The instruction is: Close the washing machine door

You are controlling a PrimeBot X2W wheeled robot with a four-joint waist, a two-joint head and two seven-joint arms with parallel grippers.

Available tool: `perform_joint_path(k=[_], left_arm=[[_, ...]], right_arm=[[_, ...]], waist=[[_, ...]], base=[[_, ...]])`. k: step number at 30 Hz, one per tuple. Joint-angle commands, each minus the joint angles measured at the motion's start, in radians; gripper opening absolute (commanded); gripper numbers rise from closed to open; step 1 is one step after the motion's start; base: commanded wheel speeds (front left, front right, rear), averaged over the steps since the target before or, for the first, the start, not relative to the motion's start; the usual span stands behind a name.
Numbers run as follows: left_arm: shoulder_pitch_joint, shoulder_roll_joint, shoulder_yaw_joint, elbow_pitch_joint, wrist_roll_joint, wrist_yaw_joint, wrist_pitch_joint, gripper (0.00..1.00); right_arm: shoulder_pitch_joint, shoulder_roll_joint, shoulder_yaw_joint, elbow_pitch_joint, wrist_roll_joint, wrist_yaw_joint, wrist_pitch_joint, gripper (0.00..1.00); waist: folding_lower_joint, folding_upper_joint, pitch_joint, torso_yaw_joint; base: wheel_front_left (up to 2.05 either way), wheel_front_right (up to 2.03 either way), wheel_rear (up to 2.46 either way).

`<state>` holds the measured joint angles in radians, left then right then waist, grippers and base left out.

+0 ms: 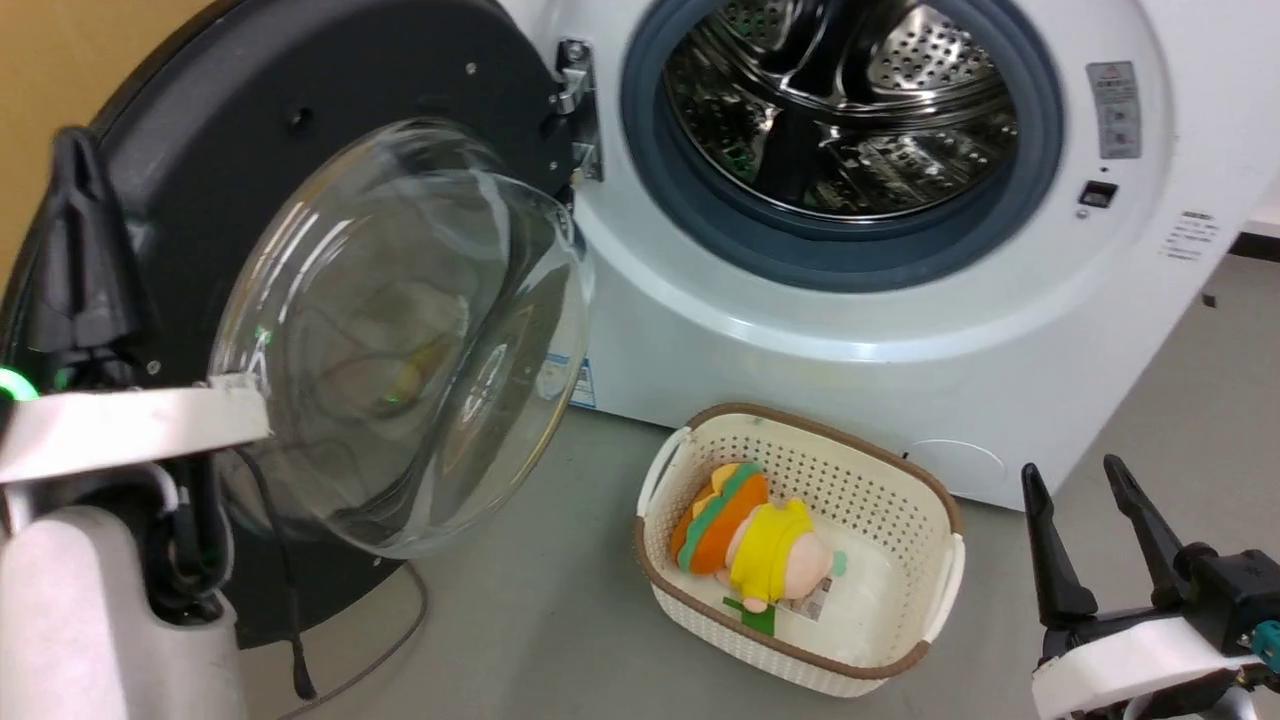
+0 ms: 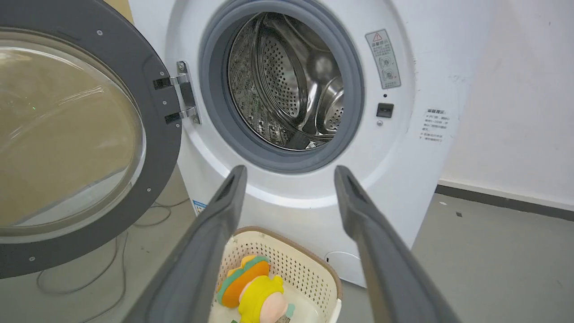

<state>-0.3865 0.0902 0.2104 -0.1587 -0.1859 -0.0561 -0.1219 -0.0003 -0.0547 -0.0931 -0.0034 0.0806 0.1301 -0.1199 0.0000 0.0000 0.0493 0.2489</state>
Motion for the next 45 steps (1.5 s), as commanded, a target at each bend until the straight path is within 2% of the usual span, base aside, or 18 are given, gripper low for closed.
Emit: perform_joint_path(k=[1, 4, 10, 19, 30, 37, 45], left_arm=[[-0.03, 0.009, 0.016, -0.004, -0.015, -0.006, -0.009, 0.0], [-0.059, 0.041, 0.077, 0.008, -0.071, -0.011, -0.019, 0.0], [-0.082, 0.069, 0.146, 0.063, -0.15, -0.018, -0.032, 0.0], [-0.113, 0.11, 0.238, 0.265, -0.356, -0.028, -0.026, 0.0], [-0.123, 0.126, 0.298, 0.505, -0.696, -0.04, 0.223, 0.0], [-0.063, 0.117, 0.239, 0.487, -0.878, -0.047, 0.378, 0.0], [0.025, 0.113, 0.166, 0.424, -1.032, -0.056, 0.467, 0.0]], right_arm=[[0.006, 0.002, -0.005, -0.004, 0.004, 0.0, -0.011, 1.0], [0.002, 0.002, -0.003, 0.0, 0.003, 0.0, -0.021, 1.0], [-0.001, 0.003, -0.006, 0.005, 0.006, 0.0, -0.034, 1.0], [0.006, 0.003, -0.03, 0.008, 0.009, 0.0, -0.052, 1.0], [0.012, 0.003, -0.051, 0.012, 0.02, 0.0, -0.075, 1.0], [0.007, 0.004, -0.062, 0.014, 0.021, 0.0, -0.09, 1.0], [0.013, 0.004, -0.08, 0.015, 0.034, 0.001, -0.107, 1.0]], waist=[[0.0, 0.0, 0.004, 0.017], [0.0, 0.0, 0.013, 0.042], [0.0, 0.0, 0.018, 0.07], [0.0, 0.0, 0.023, 0.108], [0.0, 0.0, 0.038, 0.155], [0.0, 0.0, 0.047, 0.184], [0.0, 0.0, 0.049, 0.215]], base=[[0.0, 0.0, 0.0], [0.0, 0.0, 0.0], [0.0, 0.0, 0.0], [0.0, 0.0, 0.0], [0.0, 0.0, 0.0], [0.0, 0.0, 0.0], [0.0, 0.0, 0.0]])
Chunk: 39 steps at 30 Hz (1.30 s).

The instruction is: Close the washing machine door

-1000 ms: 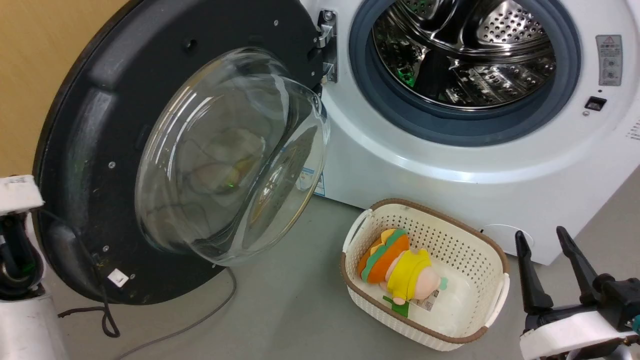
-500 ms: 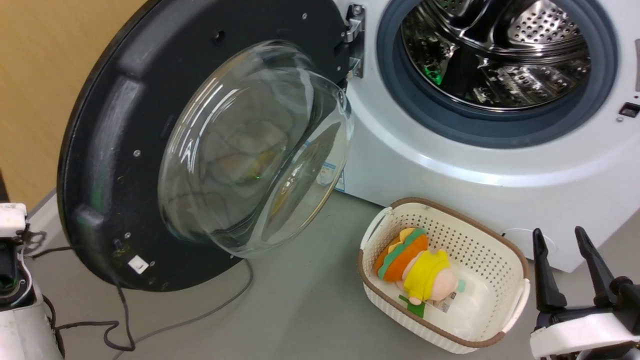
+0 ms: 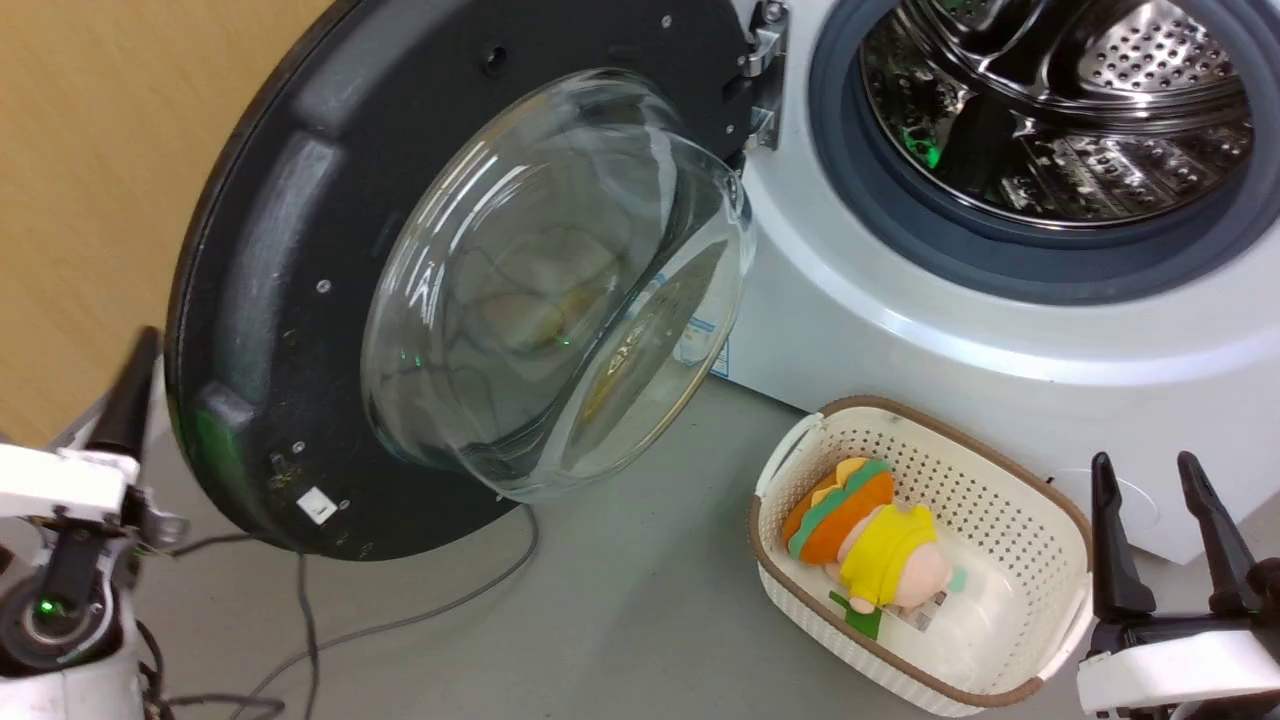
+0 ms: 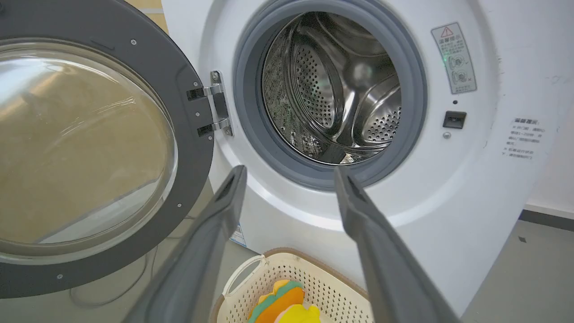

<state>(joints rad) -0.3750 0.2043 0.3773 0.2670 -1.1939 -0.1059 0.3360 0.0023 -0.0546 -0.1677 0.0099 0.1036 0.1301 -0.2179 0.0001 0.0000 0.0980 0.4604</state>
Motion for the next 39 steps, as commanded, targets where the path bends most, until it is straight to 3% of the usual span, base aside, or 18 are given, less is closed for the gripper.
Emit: perform_joint_path(k=[1, 12, 19, 27, 34, 39], left_arm=[[0.026, -0.003, -0.013, -0.013, -0.045, -0.007, 0.023, 0.0], [0.136, -0.019, -0.203, -0.117, -0.181, -0.018, 0.137, 0.0], [0.23, -0.027, -0.393, -0.31, -0.264, -0.025, 0.211, 0.0], [0.273, -0.042, -0.579, -0.426, -0.276, -0.025, 0.209, 0.0], [0.222, -0.124, -0.753, -0.35, -0.307, -0.025, 0.105, 0.0], [0.172, -0.149, -0.864, -0.288, -0.329, -0.025, 0.023, 0.0]], right_arm=[[0.011, 0.004, -0.007, 0.002, 0.013, 0.001, -0.011, 1.0], [0.005, 0.004, -0.021, 0.006, 0.029, 0.001, -0.032, 1.0], [0.009, 0.004, -0.033, 0.01, 0.045, 0.001, -0.044, 1.0], [0.001, 0.004, -0.024, -0.002, 0.042, 0.001, -0.044, 1.0], [-0.022, 0.004, -0.004, -0.005, 0.041, 0.001, -0.044, 1.0], [-0.033, 0.004, -0.001, -0.004, 0.041, 0.001, -0.044, 1.0]], waist=[[-0.0001, 0.0, 0.001, 0.008], [-0.0001, 0.0, 0.008, 0.052], [-0.0001, 0.0, 0.006, 0.068], [-0.0001, 0.0, 0.001, 0.018], [-0.0001, 0.0, 0.002, -0.095], [-0.0001, 0.0, 0.015, -0.188]], base=[[0.0, 0.0, 0.0], [0.0, 0.0, 0.0], [0.0, 0.0, 0.0], [0.0, 0.0, 0.0], [0.0, 0.0, 0.0], [0.0, 0.0, 0.0]])
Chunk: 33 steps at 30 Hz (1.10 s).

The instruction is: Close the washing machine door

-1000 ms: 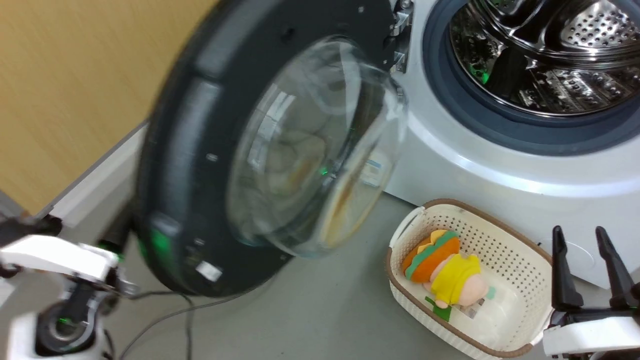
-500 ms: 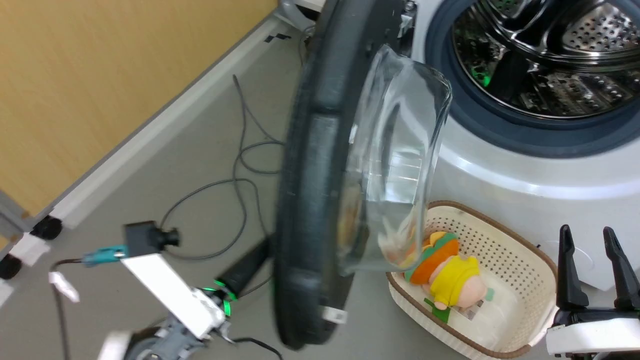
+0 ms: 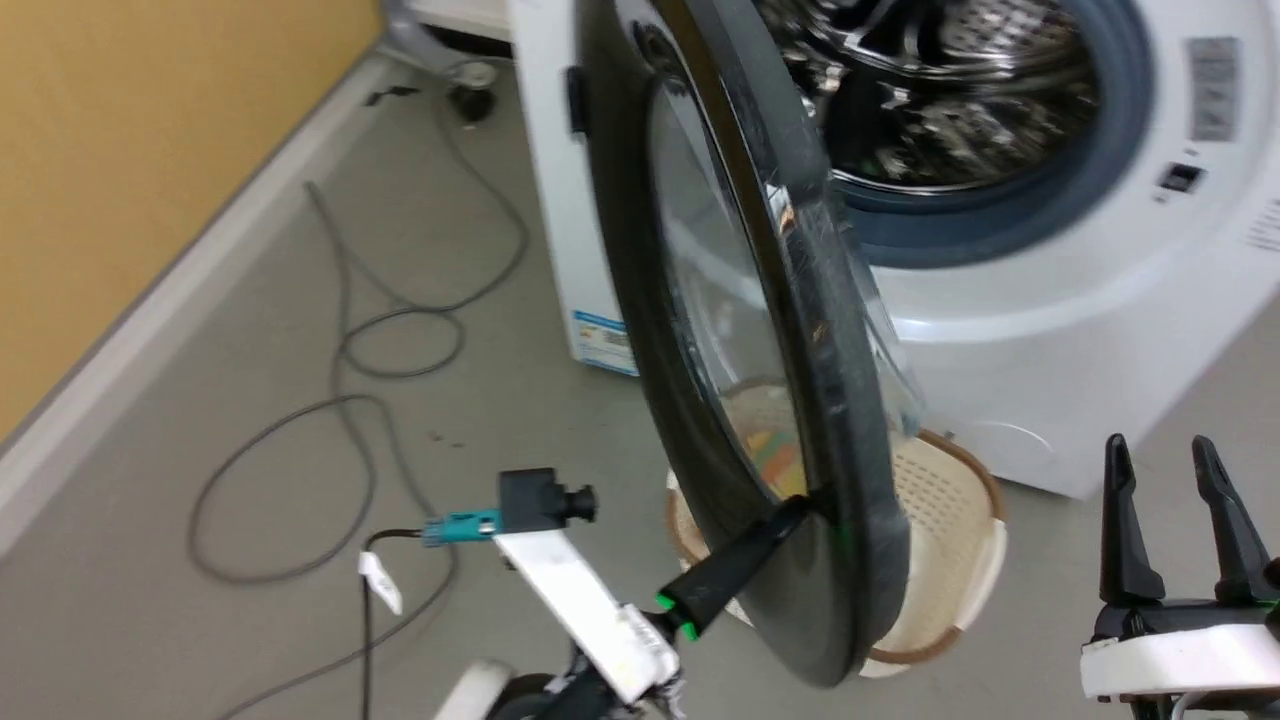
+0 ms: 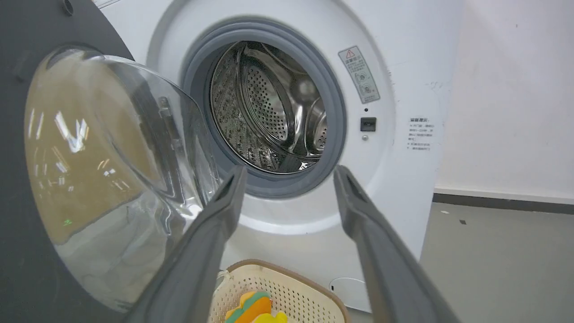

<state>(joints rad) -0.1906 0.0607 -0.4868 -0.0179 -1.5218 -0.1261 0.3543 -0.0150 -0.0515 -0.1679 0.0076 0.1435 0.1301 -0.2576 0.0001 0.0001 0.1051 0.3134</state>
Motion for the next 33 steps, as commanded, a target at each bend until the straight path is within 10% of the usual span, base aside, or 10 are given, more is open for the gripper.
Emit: perform_joint_path(k=[1, 12, 24, 29, 33], left_arm=[[-0.025, -0.007, -0.017, 0.013, -0.007, -0.005, -0.018, 0.0], [-0.182, -0.01, -0.195, 0.214, -0.029, -0.005, -0.315, 0.0], [-0.247, 0.05, -0.267, 0.224, 0.047, -0.005, -0.445, 0.0], [-0.282, 0.152, -0.243, 0.3, 0.258, -0.005, -0.604, 0.0], [-0.29, 0.127, 0.011, 0.33, 0.617, 0.09, -0.615, 0.0]], right_arm=[[-0.017, 0.001, 0.0, -0.001, 0.002, 0.001, -0.004, 1.0], [-0.035, 0.001, -0.001, 0.018, 0.022, 0.001, -0.004, 1.0], [-0.045, 0.001, -0.022, 0.004, 0.061, 0.001, -0.004, 1.0], [-0.056, 0.001, -0.052, -0.009, 0.036, 0.001, -0.004, 1.0], [-0.082, 0.001, -0.091, -0.036, 0.007, 0.001, -0.004, 1.0]], waist=[[-0.0001, -0.0001, 0.01, -0.061], [-0.0001, -0.0001, 0.039, -0.219], [-0.0001, -0.0001, 0.019, -0.224], [-0.0001, -0.0001, -0.002, -0.213], [-0.0001, -0.0001, -0.014, -0.199]], base=[[0.0, 0.0, 0.0], [0.0, 0.0, 0.0], [0.0, 0.0, 0.0], [0.0, 0.0, 0.0], [0.0, 0.0, 0.0]])
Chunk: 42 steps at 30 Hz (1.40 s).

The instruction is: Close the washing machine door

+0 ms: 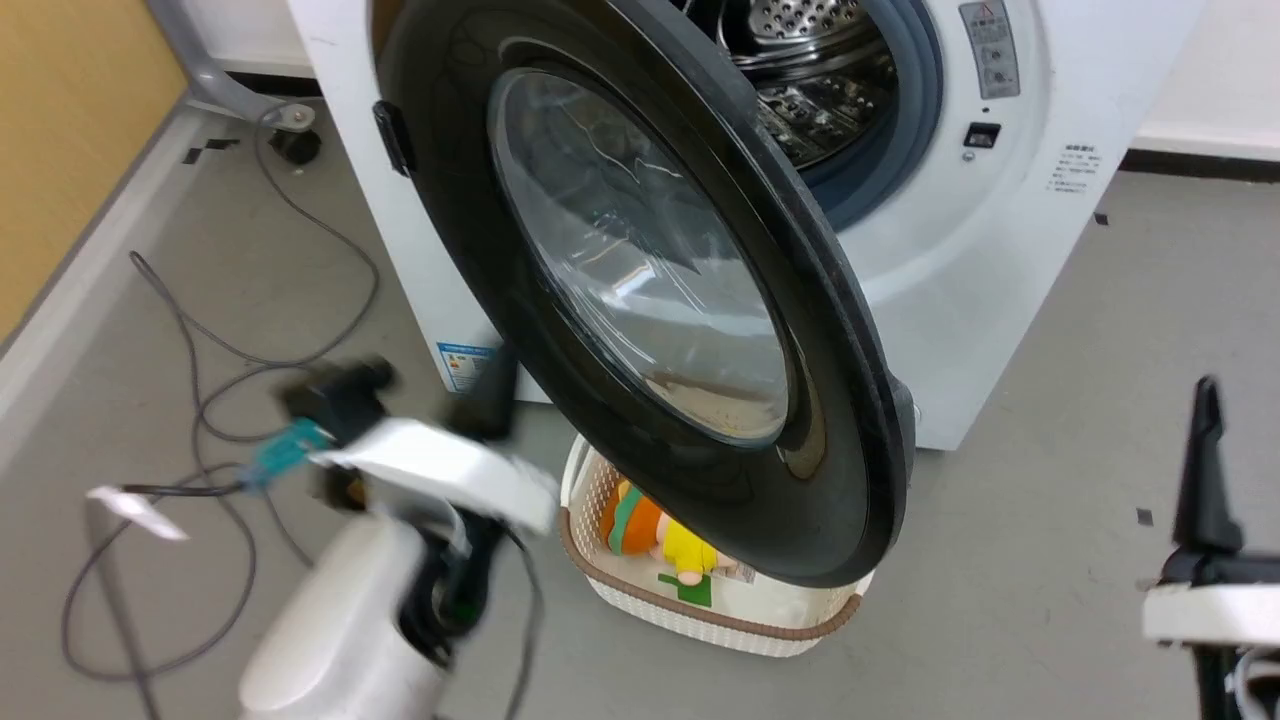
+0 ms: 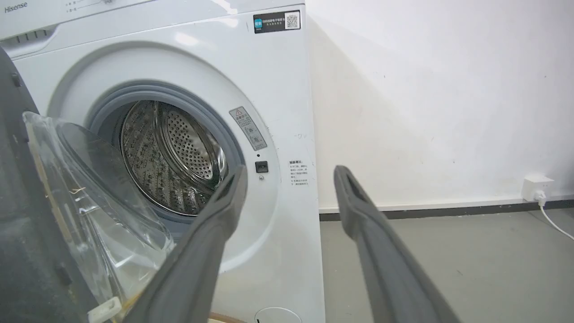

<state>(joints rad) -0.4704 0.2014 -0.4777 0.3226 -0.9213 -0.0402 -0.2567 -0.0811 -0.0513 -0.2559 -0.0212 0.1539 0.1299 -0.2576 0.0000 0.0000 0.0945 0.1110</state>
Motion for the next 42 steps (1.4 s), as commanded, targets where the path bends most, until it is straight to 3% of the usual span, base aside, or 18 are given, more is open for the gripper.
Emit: perform_joint_path(k=[1, 6, 9, 12, 13, 14, 15, 22, 23, 24, 25, 26, 32, 33, 34, 35, 42], left_arm=[[0.003, -0.028, 0.058, -0.036, 0.11, 0.033, -0.005, 0.0], [0.082, -0.046, 0.214, -0.163, 0.535, 0.164, -0.005, 0.0], [0.137, -0.052, 0.264, -0.208, 0.675, 0.22, -0.005, 0.0], [0.19, -0.062, 0.311, -0.239, 0.742, 0.252, -0.005, 0.0], [0.208, -0.062, 0.321, -0.248, 0.761, 0.255, -0.005, 0.12], [0.227, -0.065, 0.33, -0.258, 0.773, 0.256, -0.005, 0.86], [0.245, -0.067, 0.337, -0.269, 0.784, 0.253, -0.005, 1.0], [0.364, -0.058, 0.355, -0.284, 0.846, 0.223, -0.005, 1.0], [0.378, -0.059, 0.358, -0.287, 0.85, 0.221, -0.005, 1.0], [0.391, -0.061, 0.36, -0.291, 0.853, 0.221, -0.005, 1.0], [0.404, -0.064, 0.362, -0.293, 0.855, 0.219, -0.005, 1.0], [0.414, -0.066, 0.365, -0.296, 0.857, 0.217, -0.005, 1.0], [0.439, -0.079, 0.378, -0.307, 0.869, 0.211, -0.005, 1.0], [0.436, -0.085, 0.385, -0.313, 0.873, 0.207, -0.005, 1.0], [0.435, -0.087, 0.387, -0.313, 0.875, 0.207, -0.005, 1.0], [0.434, -0.09, 0.393, -0.313, 0.884, 0.21, -0.005, 1.0], [0.435, -0.093, 0.405, -0.312, 0.898, 0.217, -0.005, 1.0]], right_arm=[[-0.023, 0.001, -0.011, -0.015, -0.009, 0.001, -0.004, 1.0], [-0.068, 0.001, -0.026, -0.058, -0.032, 0.001, -0.004, 1.0], [-0.102, 0.001, -0.026, -0.085, -0.017, 0.001, -0.004, 1.0], [-0.137, 0.001, -0.012, -0.128, 0.007, 0.001, -0.004, 1.0], [-0.148, 0.001, -0.007, -0.141, 0.014, 0.001, -0.004, 1.0], [-0.16, 0.001, -0.007, -0.149, 0.038, 0.001, -0.004, 1.0], [-0.172, 0.001, -0.007, -0.155, 0.07, 0.001, -0.004, 1.0], [-0.241, 0.001, 0.094, -0.254, 0.287, 0.001, -0.004, 1.0], [-0.249, 0.001, 0.117, -0.274, 0.302, 0.001, -0.004, 0.74], [-0.256, 0.001, 0.144, -0.293, 0.309, 0.001, -0.004, 0.36], [-0.262, -0.001, 0.174, -0.312, 0.322, 0.001, -0.004, 0.09], [-0.266, -0.01, 0.209, -0.328, 0.341, 0.001, -0.004, 0.0], [-0.283, -0.11, 0.439, -0.398, 0.428, 0.001, -0.004, 0.0], [-0.288, -0.163, 0.538, -0.404, 0.448, 0.001, -0.004, 0.0], [-0.29, -0.179, 0.571, -0.404, 0.448, 0.001, -0.004, 0.0], [-0.298, -0.233, 0.679, -0.388, 0.432, 0.001, -0.004, 0.0], [-0.309, -0.329, 0.918, -0.311, 0.396, 0.001, -0.004, 0.0]], waist=[[0.0, 0.0, -0.006, 0.006], [0.0, 0.0, -0.019, 0.014], [0.0, 0.0, -0.024, 0.02], [0.0, 0.0, -0.028, 0.026], [0.0, 0.0, -0.029, 0.029], [0.0, 0.0, -0.031, 0.032], [0.0, 0.0, -0.033, 0.036], [0.0, 0.0, -0.046, 0.06], [0.0, 0.0, -0.047, 0.063], [0.0, 0.0, -0.049, 0.066], [0.0, 0.0, -0.05, 0.069], [0.0, 0.0, -0.051, 0.072], [0.0, 0.0, -0.048, 0.087], [0.0, 0.0, -0.044, 0.09], [0.0, 0.0, -0.042, 0.089], [0.0, 0.0, -0.039, 0.085], [0.0, 0.0, -0.03, 0.065]], base=[[0.0, 0.0, 0.0], [0.0, 0.0, 0.0], [0.0, 0.0, 0.0], [0.0, 0.0, 0.0], [0.0, 0.0, 0.0], [0.0, 0.0, 0.0], [0.0, 0.0, 0.0], [0.0, 0.0, 0.0], [0.0, 0.0, 0.0], [0.0, 0.0, 0.0], [0.0, 0.0, 0.0], [0.0, 0.0, 0.0], [0.0, 0.0, 0.0], [0.0, 0.0, 0.0], [0.0, 0.0, 0.0], [0.0, 0.0, 0.0], [0.0, 0.0, 0.0]])
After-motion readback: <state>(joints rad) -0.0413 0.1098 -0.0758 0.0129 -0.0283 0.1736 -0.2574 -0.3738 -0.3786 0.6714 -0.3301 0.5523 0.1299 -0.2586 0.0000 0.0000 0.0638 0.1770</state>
